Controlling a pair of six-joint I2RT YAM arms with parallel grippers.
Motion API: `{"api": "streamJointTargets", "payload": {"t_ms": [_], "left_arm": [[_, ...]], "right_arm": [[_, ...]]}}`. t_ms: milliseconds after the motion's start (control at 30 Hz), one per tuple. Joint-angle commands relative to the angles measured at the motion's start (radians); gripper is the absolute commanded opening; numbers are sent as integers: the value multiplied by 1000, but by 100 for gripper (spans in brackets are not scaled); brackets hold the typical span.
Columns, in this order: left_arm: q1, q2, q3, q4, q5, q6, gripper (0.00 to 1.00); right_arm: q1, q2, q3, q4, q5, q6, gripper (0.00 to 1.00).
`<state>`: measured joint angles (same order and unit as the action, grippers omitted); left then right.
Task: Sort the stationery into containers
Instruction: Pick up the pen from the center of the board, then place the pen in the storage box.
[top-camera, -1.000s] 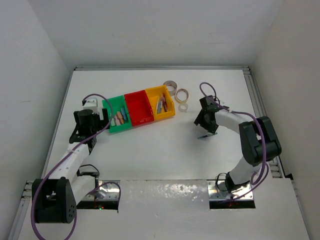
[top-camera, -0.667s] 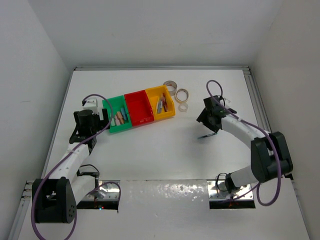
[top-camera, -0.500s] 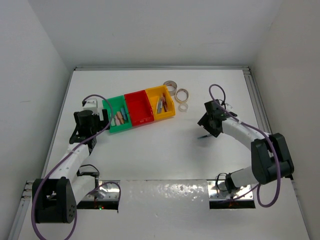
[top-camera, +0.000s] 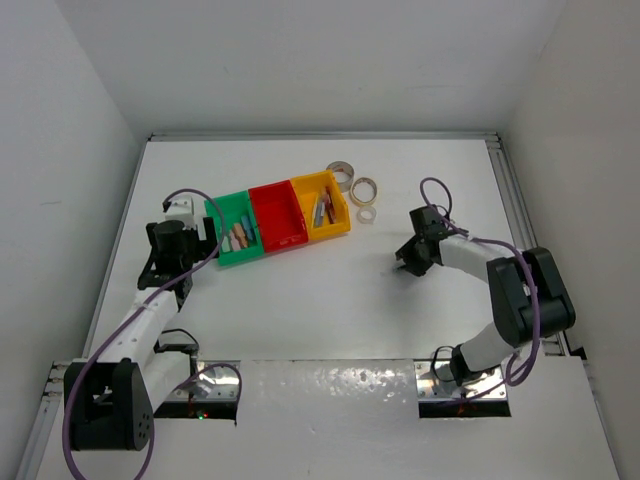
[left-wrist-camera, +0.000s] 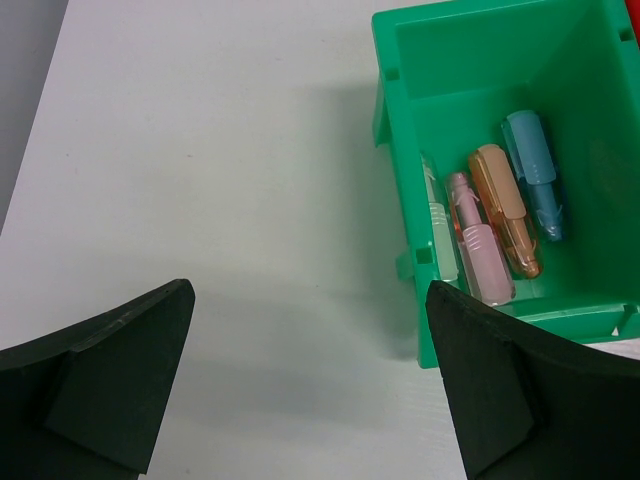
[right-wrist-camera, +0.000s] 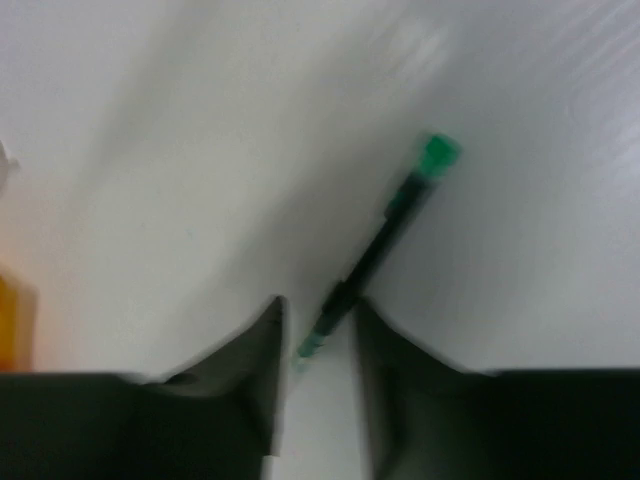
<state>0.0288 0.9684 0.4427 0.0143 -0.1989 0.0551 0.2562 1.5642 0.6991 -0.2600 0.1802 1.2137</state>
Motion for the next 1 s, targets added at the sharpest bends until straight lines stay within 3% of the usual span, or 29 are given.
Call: {"api": "streamJointTargets", "payload": {"t_ms": [0,33,67,100,233,400,533,733,967], "left_arm": [[16,-25,-7,46,1,0,100],[17,-26,-7,46,1,2,100],[17,-28,-9,47,0,2,100],[16,-30,-9,47,0,2,100],[17,-33,-7,47,-7,6,100],[19,-28,-7,46,-5,6,100],[20,-20,-13,56,0,0,100],[22,-25,-6,44,3,-1,100],[57,-40,-2,32,-4,2,99]], "right_arm": [[-20,57,-30,19,-16,-8,23],[-29,72,-27,25,-19,-38,7],[-32,73,-27,22,-19,-60,6],[-35,88,-18,19,-6,-84,0],[-20,91,39,-15,82,-248,0],[84,-38,164,17,249,-578,0],[165,-43,345,126,129,-895,0],[276,263,745,113,-31,-973,0],[330,609,1089,65,-82,-1014,0]]}}
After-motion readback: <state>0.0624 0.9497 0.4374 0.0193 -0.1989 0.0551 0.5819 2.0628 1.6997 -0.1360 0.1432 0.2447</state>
